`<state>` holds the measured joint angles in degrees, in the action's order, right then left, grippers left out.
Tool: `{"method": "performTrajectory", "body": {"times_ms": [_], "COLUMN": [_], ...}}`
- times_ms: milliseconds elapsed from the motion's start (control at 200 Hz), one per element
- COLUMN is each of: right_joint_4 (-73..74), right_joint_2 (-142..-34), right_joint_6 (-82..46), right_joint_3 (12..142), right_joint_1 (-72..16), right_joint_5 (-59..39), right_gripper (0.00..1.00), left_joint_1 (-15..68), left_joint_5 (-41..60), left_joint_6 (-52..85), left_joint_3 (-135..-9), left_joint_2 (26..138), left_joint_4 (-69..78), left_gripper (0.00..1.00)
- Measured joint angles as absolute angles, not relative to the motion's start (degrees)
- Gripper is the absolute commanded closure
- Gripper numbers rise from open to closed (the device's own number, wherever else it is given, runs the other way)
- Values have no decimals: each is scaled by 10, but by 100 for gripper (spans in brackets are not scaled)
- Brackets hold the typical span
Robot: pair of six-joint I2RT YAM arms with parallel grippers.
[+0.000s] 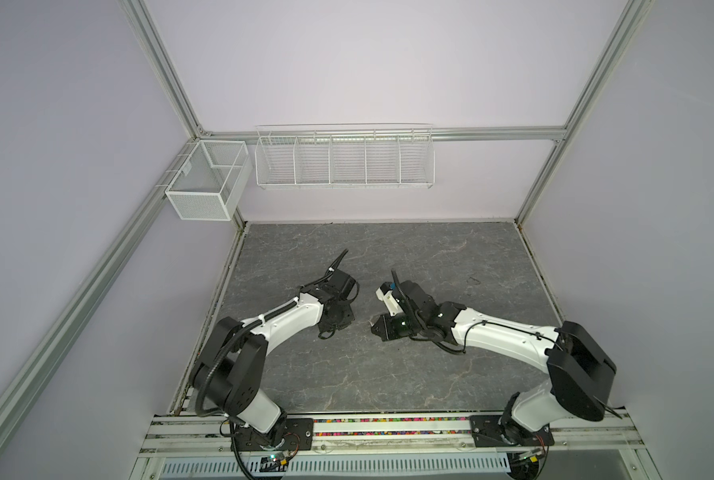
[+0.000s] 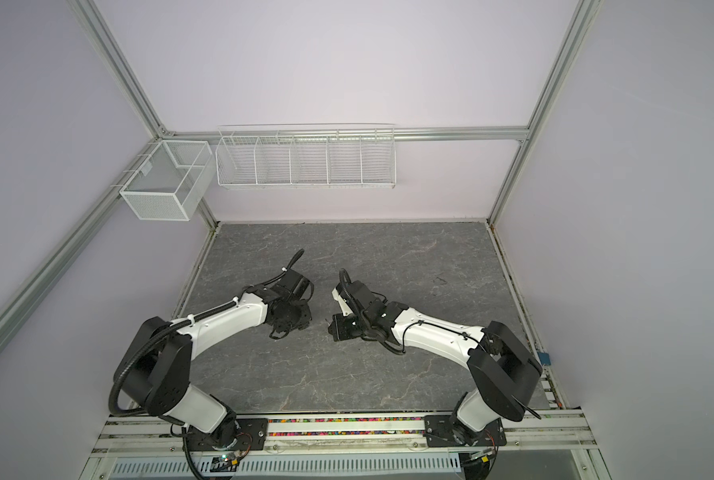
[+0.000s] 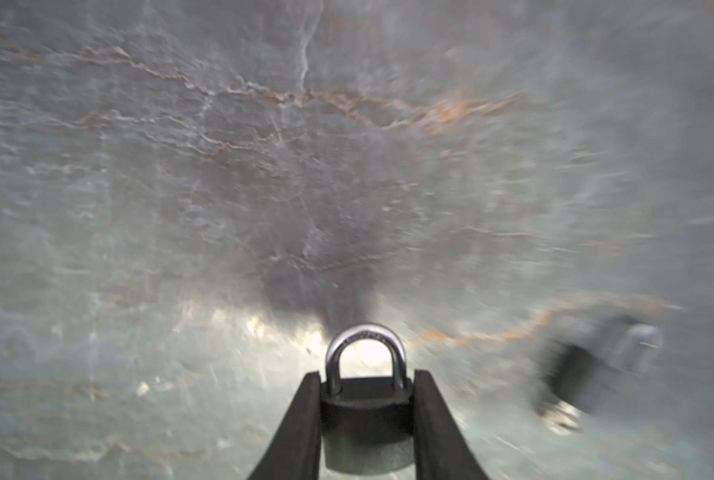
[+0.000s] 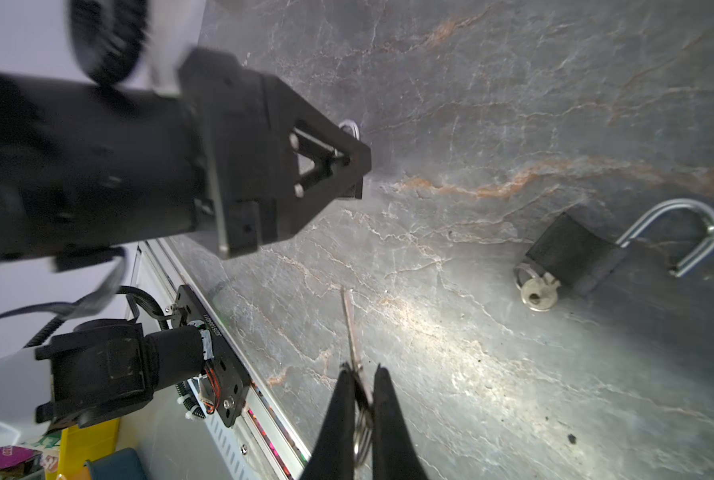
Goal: Unlock with the key
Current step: 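Lift the black padlock with the left gripper while the right brings the key toward it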
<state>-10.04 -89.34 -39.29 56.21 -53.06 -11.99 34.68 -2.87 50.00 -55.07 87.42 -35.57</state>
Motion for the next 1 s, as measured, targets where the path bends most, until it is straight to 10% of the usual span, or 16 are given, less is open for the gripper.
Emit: {"method": "performTrajectory", "body": {"times_ms": [1000], "right_joint_4": [6], "right_joint_2": [-935], "right_joint_6": [-474], "right_joint_3": [606], "right_joint_1": [-584], "right_joint_5": [-12], "right_gripper": [93], "left_joint_1": [347], "left_joint_5": [19], "left_joint_6": [655], "left_joint_3": [-522], "left_joint_2": [708], "left_joint_4": [-289], "left_gripper": [100]}}
